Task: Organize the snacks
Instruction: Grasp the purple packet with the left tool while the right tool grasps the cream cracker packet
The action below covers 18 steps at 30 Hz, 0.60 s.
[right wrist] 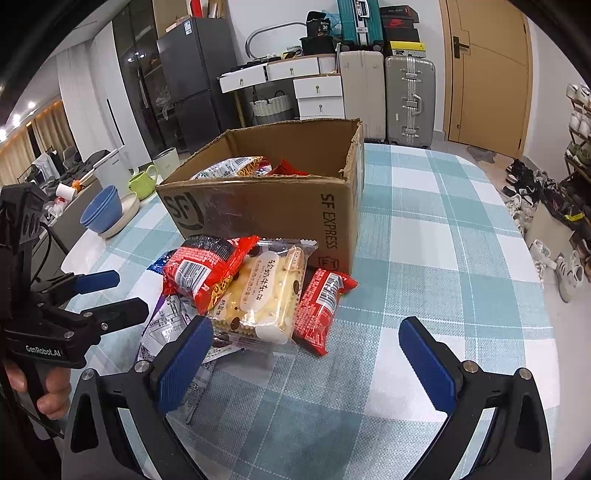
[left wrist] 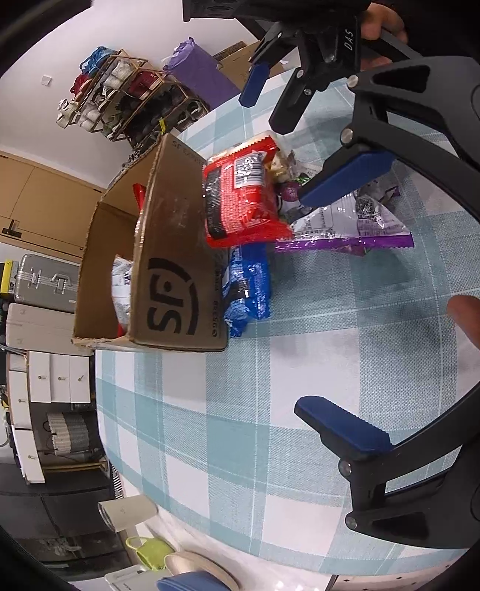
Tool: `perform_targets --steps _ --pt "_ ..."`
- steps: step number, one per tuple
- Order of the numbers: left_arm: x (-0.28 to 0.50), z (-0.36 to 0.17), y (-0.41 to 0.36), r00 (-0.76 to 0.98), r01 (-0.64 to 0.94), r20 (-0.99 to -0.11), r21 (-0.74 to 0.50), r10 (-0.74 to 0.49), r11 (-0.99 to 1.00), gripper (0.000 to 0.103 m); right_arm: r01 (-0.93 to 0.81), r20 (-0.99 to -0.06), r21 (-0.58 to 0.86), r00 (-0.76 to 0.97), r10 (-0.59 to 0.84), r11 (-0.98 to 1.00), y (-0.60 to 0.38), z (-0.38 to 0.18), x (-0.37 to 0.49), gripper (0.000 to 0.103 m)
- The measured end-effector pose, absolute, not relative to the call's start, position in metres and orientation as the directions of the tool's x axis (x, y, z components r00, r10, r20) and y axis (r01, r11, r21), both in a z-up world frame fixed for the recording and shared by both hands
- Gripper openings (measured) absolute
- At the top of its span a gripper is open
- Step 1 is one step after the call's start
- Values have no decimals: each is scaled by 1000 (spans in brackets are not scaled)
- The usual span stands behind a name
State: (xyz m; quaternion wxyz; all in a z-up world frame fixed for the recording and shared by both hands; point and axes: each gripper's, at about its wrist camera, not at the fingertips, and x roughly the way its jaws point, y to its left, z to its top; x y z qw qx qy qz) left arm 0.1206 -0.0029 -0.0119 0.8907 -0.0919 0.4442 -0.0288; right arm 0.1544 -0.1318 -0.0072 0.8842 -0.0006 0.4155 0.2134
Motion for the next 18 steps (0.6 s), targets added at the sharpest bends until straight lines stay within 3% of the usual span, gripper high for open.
perform_targets --steps 18 --pt "118 -27 -32 540 54 -813 -226 -219 973 102 -369 -739 198 553 385 908 -133 -15 155 102"
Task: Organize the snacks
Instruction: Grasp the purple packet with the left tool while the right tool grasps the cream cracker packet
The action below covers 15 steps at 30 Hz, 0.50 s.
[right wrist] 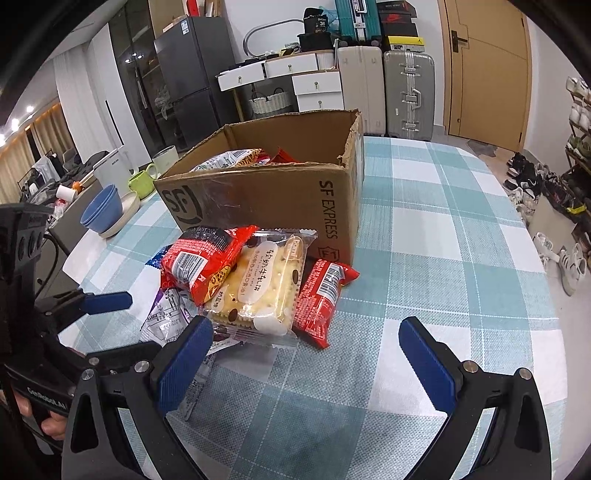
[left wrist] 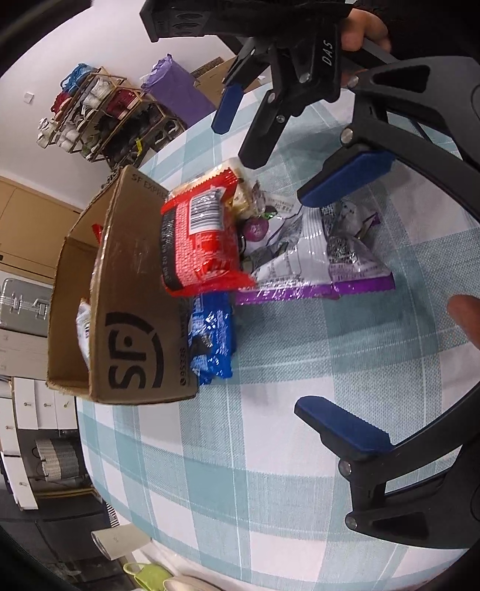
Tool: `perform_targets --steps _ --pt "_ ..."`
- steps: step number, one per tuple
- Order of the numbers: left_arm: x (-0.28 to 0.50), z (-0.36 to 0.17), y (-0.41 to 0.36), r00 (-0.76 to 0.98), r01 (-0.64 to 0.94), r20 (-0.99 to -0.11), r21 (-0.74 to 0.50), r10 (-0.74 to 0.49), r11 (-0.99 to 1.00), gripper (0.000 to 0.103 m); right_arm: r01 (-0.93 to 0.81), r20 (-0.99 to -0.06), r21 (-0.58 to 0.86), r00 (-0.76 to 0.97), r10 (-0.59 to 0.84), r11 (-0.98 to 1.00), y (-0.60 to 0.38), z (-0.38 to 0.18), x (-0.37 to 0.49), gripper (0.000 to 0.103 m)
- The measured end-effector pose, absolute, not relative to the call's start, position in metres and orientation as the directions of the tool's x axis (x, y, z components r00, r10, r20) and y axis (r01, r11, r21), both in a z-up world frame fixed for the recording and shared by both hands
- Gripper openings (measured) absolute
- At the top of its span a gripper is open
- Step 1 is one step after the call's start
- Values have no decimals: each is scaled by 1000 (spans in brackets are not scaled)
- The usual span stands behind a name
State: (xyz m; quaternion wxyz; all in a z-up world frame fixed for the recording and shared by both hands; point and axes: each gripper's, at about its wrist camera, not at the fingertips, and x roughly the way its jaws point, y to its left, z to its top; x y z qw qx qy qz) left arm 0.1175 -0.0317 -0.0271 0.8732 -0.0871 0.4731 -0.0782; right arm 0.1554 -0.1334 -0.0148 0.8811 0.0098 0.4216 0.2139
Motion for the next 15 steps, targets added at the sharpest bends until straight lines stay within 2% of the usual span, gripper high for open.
perform_targets --steps 9,15 --pt "126 -44 -36 483 57 -831 -287 -278 956 101 -381 -748 205 533 396 901 -122 -18 165 102" --pt "130 -49 -34 454 88 -817 -357 -357 930 86 -398 -763 194 513 393 896 -108 -24 174 102"
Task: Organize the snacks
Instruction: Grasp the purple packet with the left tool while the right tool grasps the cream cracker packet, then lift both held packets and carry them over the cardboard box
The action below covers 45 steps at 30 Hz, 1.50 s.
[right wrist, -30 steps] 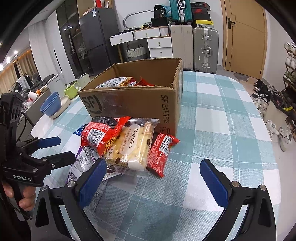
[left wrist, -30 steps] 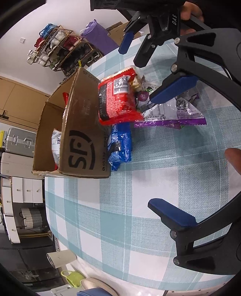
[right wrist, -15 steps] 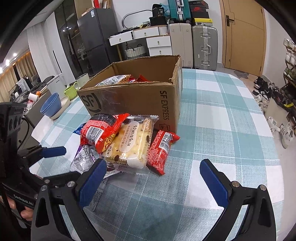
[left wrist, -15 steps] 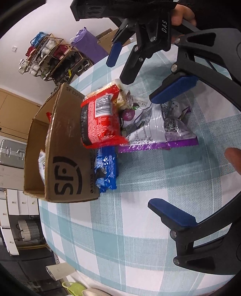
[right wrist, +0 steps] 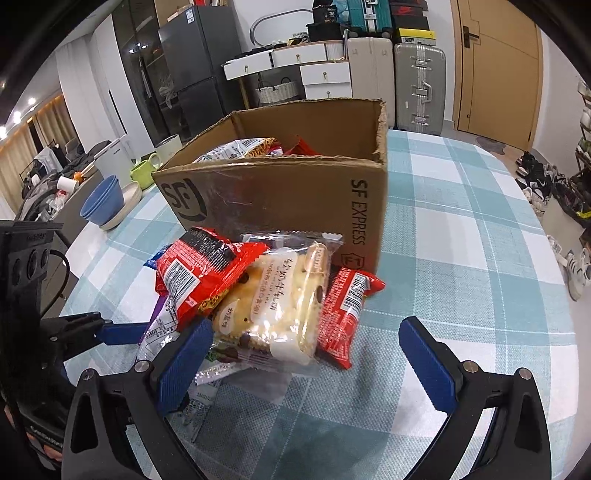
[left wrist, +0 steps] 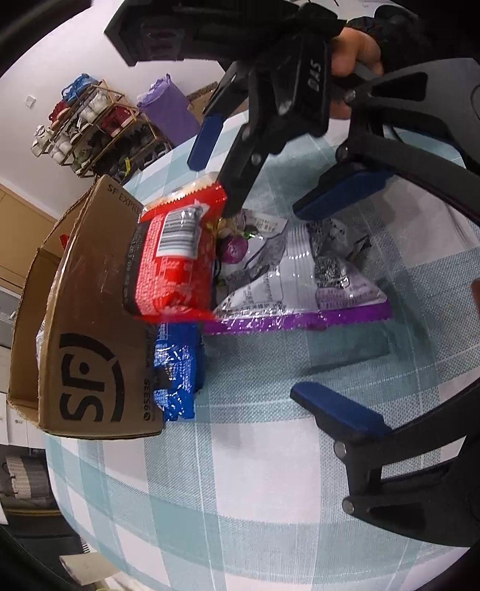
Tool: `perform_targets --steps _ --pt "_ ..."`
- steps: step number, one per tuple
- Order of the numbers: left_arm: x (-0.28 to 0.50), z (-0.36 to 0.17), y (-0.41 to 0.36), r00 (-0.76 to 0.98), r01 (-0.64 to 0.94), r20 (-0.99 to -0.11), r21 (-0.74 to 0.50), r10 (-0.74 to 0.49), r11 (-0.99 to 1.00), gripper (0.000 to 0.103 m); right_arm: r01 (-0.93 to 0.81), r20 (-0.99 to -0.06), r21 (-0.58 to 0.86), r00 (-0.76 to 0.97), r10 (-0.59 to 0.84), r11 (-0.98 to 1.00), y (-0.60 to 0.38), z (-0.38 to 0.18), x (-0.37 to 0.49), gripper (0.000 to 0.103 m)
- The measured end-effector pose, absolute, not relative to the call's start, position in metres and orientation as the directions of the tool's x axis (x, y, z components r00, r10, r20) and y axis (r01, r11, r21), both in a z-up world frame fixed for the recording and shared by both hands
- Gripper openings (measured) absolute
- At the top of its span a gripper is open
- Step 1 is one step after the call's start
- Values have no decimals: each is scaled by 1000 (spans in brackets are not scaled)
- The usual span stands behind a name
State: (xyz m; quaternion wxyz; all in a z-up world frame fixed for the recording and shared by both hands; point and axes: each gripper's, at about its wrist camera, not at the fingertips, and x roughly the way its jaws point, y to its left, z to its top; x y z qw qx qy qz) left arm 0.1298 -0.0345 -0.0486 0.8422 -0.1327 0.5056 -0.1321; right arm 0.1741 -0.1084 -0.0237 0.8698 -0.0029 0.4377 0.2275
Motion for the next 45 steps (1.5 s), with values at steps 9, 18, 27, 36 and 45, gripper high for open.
perform_targets --steps 9,18,27,36,45 --pt "131 -52 -46 428 153 -784 -427 -449 891 58 -415 -770 164 514 379 895 -93 -23 183 102" --pt "125 -49 -46 462 145 -783 -396 -416 907 49 -429 -755 234 485 441 872 -93 -23 186 89" --pt "117 -42 -22 501 93 -770 -407 -396 909 49 -408 -775 250 460 434 878 -97 -34 185 79" --pt "112 -48 -16 526 75 -760 -405 -381 911 49 -362 -785 290 439 436 886 -118 -45 170 79" --pt "106 -44 -3 555 55 -749 -402 -363 914 49 -365 -790 273 442 424 890 -132 -54 143 79"
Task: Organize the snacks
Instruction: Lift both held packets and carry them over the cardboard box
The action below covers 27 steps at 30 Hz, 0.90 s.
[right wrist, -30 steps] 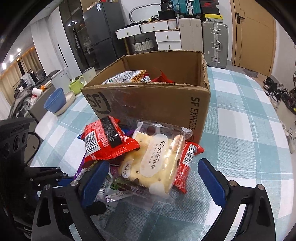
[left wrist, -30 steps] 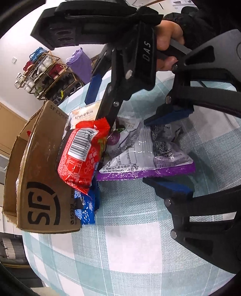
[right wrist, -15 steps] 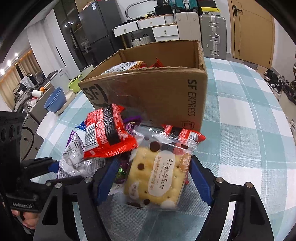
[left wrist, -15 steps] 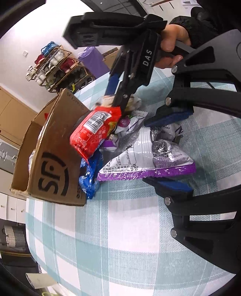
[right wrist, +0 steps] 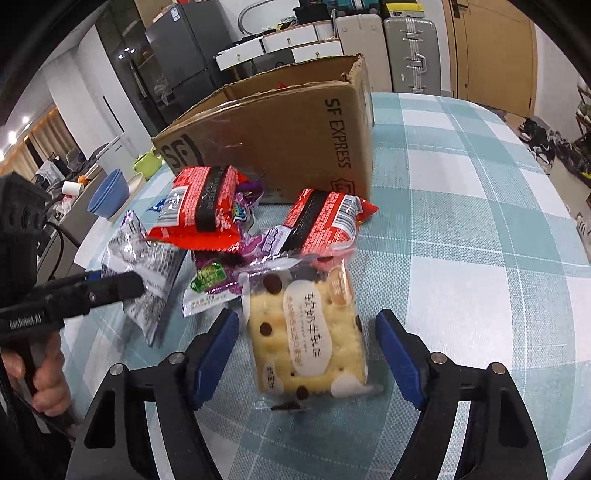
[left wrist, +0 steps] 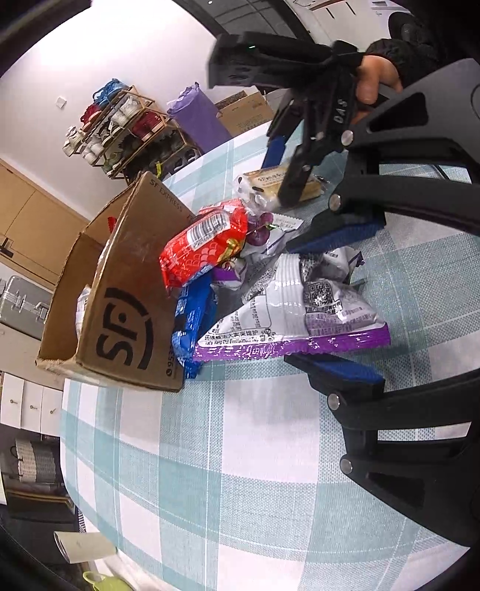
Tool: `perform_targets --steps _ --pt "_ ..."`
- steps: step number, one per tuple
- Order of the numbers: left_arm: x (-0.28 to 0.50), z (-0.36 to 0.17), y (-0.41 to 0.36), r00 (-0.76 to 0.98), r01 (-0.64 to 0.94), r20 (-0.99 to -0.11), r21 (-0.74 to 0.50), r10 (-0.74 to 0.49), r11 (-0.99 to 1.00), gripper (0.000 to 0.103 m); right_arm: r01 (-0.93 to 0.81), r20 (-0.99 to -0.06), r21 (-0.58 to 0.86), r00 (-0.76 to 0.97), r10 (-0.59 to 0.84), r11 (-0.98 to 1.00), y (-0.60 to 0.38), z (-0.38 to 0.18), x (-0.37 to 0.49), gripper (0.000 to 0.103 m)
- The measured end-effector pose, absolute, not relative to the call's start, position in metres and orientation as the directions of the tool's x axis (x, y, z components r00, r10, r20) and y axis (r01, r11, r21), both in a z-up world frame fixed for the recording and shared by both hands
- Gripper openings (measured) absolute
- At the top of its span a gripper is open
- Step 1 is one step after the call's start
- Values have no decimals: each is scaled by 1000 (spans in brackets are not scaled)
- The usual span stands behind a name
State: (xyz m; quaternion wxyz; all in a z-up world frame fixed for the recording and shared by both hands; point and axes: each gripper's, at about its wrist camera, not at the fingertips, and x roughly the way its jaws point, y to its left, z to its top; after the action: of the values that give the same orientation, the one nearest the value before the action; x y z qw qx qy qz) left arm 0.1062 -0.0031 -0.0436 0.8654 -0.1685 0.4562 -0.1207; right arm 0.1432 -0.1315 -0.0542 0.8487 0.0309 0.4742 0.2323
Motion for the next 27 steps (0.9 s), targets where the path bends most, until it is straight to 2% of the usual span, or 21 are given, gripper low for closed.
perform_targets --steps 8,12,18,27 --pt "99 -38 7 577 35 -740 -399 -344 916 49 -381 -795 230 457 399 895 -127 -55 126 73" --pt "91 -32 12 588 33 -732 -402 -343 915 49 -382 -795 212 468 386 900 -128 -55 121 61" --pt "87 -15 20 625 29 -713 -386 -318 922 49 -380 -781 213 488 390 900 -136 -50 118 60" --pt "77 12 24 681 38 -670 -372 -296 927 49 -380 -701 241 568 431 893 -151 -13 110 60"
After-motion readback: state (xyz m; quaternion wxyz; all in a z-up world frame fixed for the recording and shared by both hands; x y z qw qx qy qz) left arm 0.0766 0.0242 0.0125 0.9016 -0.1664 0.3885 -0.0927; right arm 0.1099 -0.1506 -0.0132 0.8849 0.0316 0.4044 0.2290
